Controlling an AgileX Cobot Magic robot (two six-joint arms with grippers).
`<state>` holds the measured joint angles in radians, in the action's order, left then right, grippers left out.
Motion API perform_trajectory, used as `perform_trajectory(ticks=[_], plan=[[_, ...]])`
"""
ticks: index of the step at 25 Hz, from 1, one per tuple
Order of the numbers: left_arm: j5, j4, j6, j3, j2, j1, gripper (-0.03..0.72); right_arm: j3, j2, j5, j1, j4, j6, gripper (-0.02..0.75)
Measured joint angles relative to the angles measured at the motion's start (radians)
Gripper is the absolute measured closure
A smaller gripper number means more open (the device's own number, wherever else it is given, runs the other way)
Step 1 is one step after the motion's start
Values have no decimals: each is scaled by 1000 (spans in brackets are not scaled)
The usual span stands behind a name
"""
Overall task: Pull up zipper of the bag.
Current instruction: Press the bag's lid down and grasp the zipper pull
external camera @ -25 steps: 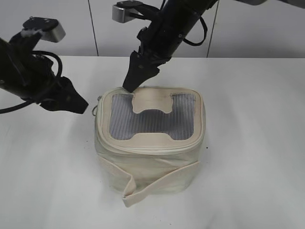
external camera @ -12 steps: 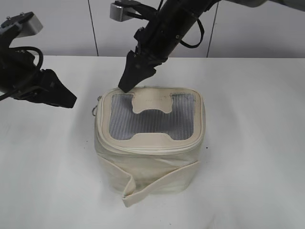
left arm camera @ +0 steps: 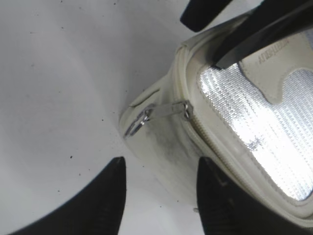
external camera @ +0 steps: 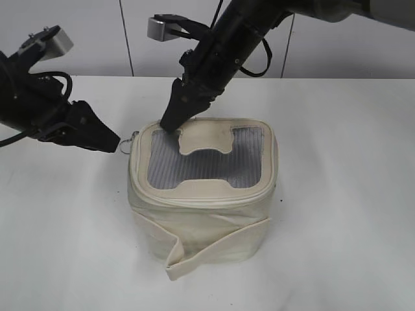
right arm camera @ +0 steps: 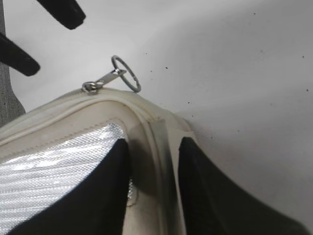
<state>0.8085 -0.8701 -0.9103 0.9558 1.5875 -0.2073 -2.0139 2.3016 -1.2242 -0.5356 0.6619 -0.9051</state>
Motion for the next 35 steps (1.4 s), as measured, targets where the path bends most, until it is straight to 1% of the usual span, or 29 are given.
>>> perform_trajectory(ticks=[4, 5, 6, 8, 12, 16, 20, 23, 26, 29, 32, 35], plan=[[-18, -4, -18, 0, 14, 0, 317, 0, 0, -7, 0, 4, 2, 639], [-18, -4, -21, 0, 14, 0, 317, 0, 0, -7, 0, 4, 6, 674], [-10, -4, -26, 0, 14, 0, 316, 0, 0, -7, 0, 4, 11, 693], [-12, -4, -38, 0, 14, 0, 308, 0, 0, -7, 0, 4, 21, 695], [-42, -3, -125, 0, 14, 0, 276, 0, -4, -7, -1, -6, 55, 696], [-88, -3, -198, 1, 15, -3, 257, 3, -25, -7, -5, -49, 82, 696], [-120, -4, -260, 2, 15, -40, 250, 3, -29, -7, -5, -62, 93, 697], [-186, -3, -300, 2, 16, -81, 248, 3, -30, -7, -5, -64, 94, 696], [-266, 33, -315, 2, 17, -107, 246, 3, -30, -7, -5, -66, 95, 696], [-305, 88, -315, 2, 17, -109, 239, 3, -30, -7, -5, -66, 96, 696], [-336, 118, -318, 2, 17, -109, 212, 3, -30, -7, -5, -66, 96, 696], [-351, 122, -330, 2, 17, -109, 184, 3, -30, -7, -5, -66, 96, 698]])
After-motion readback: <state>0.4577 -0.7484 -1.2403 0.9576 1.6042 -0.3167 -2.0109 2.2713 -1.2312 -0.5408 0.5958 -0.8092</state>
